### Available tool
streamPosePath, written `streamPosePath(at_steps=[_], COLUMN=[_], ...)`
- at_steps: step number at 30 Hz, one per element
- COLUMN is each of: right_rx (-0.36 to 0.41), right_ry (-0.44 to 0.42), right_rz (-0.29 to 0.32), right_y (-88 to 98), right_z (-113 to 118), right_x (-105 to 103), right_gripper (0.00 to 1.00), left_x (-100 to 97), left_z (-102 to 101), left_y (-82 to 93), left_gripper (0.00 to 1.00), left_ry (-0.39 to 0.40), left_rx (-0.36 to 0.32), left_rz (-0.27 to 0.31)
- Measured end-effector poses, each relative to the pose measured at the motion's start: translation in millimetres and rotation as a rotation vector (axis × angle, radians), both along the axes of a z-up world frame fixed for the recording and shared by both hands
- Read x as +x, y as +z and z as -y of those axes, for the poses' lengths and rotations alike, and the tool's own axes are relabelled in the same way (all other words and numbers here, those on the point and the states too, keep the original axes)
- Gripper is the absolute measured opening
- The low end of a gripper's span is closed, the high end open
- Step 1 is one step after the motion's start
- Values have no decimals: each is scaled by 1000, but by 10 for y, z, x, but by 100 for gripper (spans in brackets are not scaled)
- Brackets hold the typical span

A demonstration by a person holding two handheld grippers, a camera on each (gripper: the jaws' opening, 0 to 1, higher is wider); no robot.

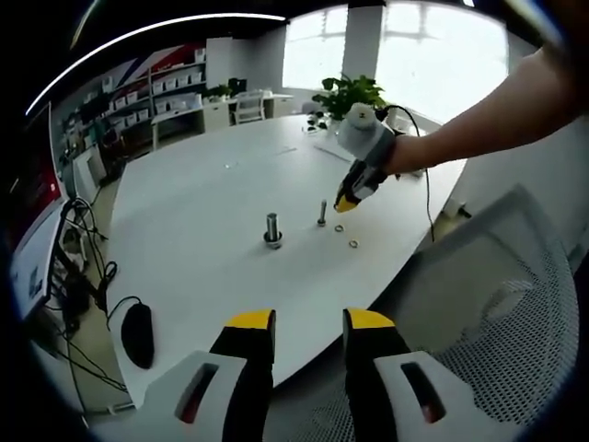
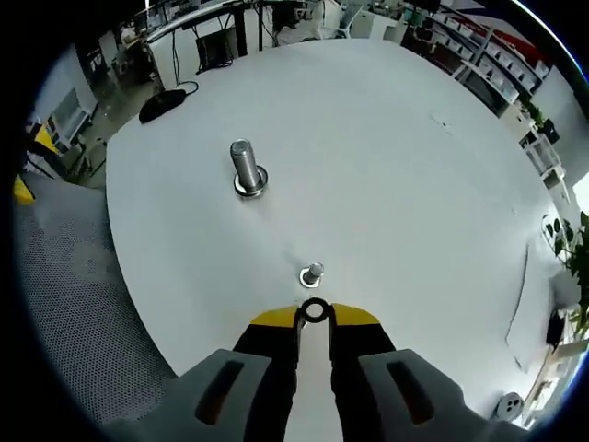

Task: Place the washer onto the threaded stud by aligning its center hole with the stud, sliding it down to the base, and recovering from edge contact or off-axis alignment until the washer reaches the visible bottom stop.

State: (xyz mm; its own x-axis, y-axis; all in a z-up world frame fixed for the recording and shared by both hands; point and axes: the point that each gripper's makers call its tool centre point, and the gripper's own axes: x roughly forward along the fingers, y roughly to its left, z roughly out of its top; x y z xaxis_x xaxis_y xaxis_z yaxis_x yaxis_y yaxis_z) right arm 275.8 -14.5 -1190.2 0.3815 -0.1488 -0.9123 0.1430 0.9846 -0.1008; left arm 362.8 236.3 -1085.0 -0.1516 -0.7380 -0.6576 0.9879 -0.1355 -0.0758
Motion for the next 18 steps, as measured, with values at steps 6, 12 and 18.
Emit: streamPosePath(at_steps=[6,12,18], right_rx=[-49,-70,-61], right_ry=[77,88,95], right_rz=[21,43,38], right_y=[85,114,108], right_z=[-72,33,63], right_x=[116,181,260], right_gripper=[14,14,14], left_x=[3,15,16], left_z=[-8,-7,1], left_y=[-20,-24,-19], left_gripper=[27,27,27], left_ry=[-7,-3,1], left_rx=[3,3,4], left_rz=[14,16,13])
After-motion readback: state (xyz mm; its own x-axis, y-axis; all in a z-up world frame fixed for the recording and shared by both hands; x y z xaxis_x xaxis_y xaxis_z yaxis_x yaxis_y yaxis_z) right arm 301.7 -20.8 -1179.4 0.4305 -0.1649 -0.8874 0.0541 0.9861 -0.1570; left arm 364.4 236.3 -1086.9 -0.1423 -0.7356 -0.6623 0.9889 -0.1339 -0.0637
